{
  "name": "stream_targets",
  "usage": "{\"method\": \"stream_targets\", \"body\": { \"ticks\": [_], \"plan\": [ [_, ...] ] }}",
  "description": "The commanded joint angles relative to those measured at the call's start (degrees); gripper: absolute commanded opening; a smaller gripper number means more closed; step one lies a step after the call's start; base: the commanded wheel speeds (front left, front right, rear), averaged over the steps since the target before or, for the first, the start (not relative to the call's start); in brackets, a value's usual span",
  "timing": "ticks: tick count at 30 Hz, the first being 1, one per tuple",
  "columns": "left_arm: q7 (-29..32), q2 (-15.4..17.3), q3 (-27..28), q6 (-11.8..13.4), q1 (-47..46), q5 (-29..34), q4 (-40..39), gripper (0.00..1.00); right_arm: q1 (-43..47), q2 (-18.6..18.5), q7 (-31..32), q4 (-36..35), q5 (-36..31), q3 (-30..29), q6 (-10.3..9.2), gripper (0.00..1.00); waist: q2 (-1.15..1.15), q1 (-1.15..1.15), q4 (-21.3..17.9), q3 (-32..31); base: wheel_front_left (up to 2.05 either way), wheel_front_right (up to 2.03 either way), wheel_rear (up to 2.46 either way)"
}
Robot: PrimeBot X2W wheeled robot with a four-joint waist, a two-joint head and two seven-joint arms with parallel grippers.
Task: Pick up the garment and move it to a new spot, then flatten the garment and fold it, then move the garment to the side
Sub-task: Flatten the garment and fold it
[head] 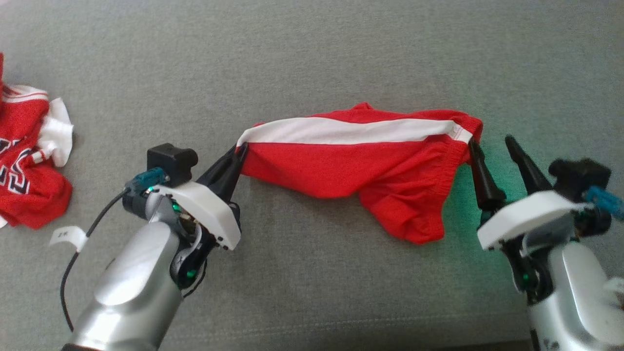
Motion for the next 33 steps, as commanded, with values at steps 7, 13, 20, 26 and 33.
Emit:
{"method": "stream_targets", "body": {
  "ticks": [7, 13, 20, 26, 33],
  "plan": [
    [-1.63, 0.77, 0.8, 0.25, -3.7, 0.92, -1.43, 0.0, -5.45, -1.77, 1.31, 4.42, 4.15, 4.23, -0.04, 1.0, 0.0, 0.0, 1.56, 0.88, 0.0, 0.0, 0.0],
    [-2.37, 0.74, 0.43, 0.28, -4.08, 1.14, -1.39, 0.0, -7.73, -2.68, 0.78, 6.1, 6.62, 6.6, -0.04, 0.25, 0.0, 0.0, 2.01, 1.23, 0.0, 0.0, 0.0],
    [-5.06, 1.49, 1.2, 1.04, -4.2, 1.55, -2.33, 0.0, -8.78, -5.19, -2.3, 4.61, 8.27, 7.27, -0.04, 0.0, 0.0, 0.0, 1.98, 0.2, 0.0, 0.0, 0.0],
    [-7.29, 3.66, 3.68, 3.4, -5.23, 3.4, -8.37, 0.0, -10.03, -8.21, -3.88, -1.43, 8.01, 6.54, -0.04, 0.0, 0.0, 0.0, 1.54, -3.71, 0.0, 0.0, 0.0],
    [-6.36, 7.53, 6.57, 6.72, -6.39, 5.22, -20.62, 0.0, -10.97, -12.04, -1.52, -12.55, 7.39, 4.25, -0.04, 0.0, 0.0, 0.0, 1.5, -9.27, 0.0, 0.0, 0.0]
  ]
}}
